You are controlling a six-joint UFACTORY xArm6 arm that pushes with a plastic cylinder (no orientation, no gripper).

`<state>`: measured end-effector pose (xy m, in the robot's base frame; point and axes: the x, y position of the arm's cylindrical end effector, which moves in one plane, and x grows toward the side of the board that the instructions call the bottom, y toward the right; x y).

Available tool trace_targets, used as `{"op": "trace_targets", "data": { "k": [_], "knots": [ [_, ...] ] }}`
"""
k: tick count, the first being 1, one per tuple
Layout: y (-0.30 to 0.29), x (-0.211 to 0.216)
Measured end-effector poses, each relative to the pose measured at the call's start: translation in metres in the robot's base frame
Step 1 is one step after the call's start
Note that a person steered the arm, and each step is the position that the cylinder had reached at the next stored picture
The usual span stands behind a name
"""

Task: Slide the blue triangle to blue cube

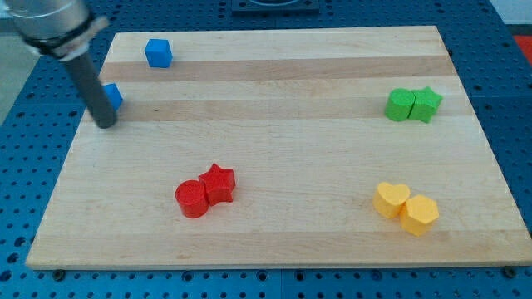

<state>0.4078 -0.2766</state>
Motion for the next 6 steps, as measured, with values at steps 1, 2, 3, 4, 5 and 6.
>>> {"op": "trace_targets", "data": {
  "k": [1,2,3,4,5,6],
  "knots": [
    [-0.018,-0.011],
    [-0.002,-0.036],
    [0.023,-0.054],
    [0.059,-0.057],
    [0.058,-0.056],
    [0.080,-0.080]
  ]
}}
